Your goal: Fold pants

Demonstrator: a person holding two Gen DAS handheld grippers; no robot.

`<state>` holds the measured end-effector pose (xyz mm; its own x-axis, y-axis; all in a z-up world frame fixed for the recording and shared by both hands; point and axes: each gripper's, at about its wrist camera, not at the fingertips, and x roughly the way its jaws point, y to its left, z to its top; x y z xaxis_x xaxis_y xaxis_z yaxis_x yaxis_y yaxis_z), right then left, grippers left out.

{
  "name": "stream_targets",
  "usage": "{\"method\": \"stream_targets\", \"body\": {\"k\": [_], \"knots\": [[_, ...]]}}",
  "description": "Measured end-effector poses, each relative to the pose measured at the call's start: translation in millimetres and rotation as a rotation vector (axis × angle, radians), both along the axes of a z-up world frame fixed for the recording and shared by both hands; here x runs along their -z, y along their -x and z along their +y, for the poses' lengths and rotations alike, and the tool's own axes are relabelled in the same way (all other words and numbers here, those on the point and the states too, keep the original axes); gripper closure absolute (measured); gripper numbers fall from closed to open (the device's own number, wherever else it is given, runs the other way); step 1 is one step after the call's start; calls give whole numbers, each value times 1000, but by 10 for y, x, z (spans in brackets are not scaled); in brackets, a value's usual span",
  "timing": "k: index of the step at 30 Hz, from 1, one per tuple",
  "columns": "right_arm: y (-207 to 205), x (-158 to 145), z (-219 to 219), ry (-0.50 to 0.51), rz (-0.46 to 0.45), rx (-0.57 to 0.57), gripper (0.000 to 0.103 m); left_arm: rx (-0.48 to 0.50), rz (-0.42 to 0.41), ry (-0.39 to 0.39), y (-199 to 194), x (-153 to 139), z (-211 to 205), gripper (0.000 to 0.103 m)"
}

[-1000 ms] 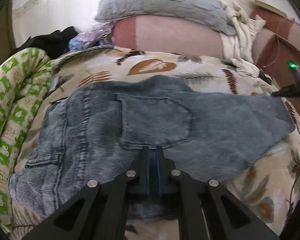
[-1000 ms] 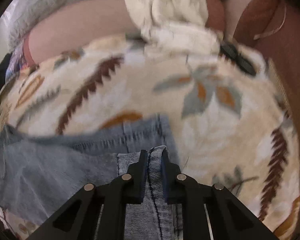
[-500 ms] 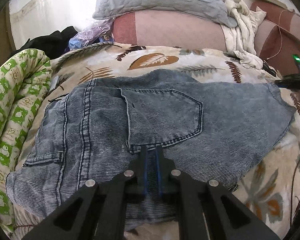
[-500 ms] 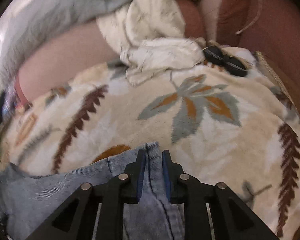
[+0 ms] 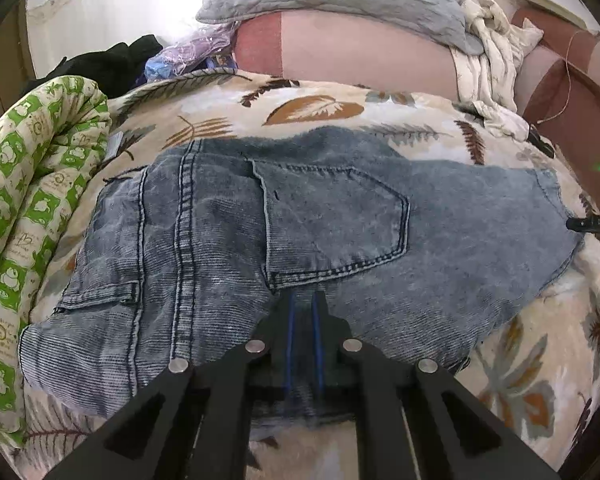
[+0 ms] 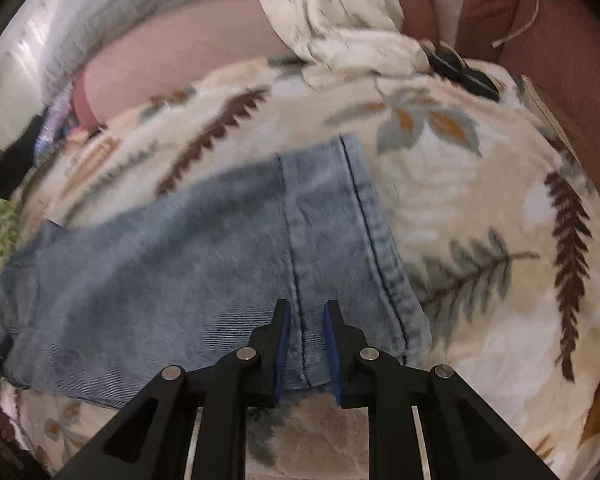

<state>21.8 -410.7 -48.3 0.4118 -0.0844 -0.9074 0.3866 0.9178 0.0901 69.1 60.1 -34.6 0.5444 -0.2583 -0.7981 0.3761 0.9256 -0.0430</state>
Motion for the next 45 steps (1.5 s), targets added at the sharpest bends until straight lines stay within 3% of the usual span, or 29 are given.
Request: {"method": "stream_targets", "body": {"k": [9, 13, 16, 19, 23, 28, 33, 36, 41, 43, 45], "knots": [[237, 95, 125, 39, 52, 20, 83, 39, 48, -46, 94, 72, 101, 94], [196, 75, 179, 68, 51, 35, 83, 21, 53, 25, 78, 10, 227, 94], [212, -36, 261, 94, -30, 40, 83, -9, 4, 46, 84, -113, 299, 94], [208, -147, 360, 51, -127, 49, 83, -22, -55, 71, 84, -220, 315, 94], [-108, -288, 875, 19, -165, -117, 81, -2, -67, 131, 73, -292, 185, 94], [-689, -403, 1754, -99, -179, -361, 66, 82, -11, 105, 122, -170, -145, 94], [-1318, -421, 2470, -154, -158, -506, 65, 78, 89, 71, 66, 33, -217, 94], [-1677, -306, 2774, -302, -130, -568, 65, 78, 83, 93, 80, -1, -179, 94], [-2079, -36, 3184, -239, -63, -560, 65, 74, 75, 97, 101, -10, -126, 94], [-2224, 102, 3289, -164, -20, -538, 66, 75, 68, 95, 111, -13, -97, 94], [-2299, 145, 3304, -128, -13, -522, 68, 69, 101, 113, 93, 28, -38, 94]]}}
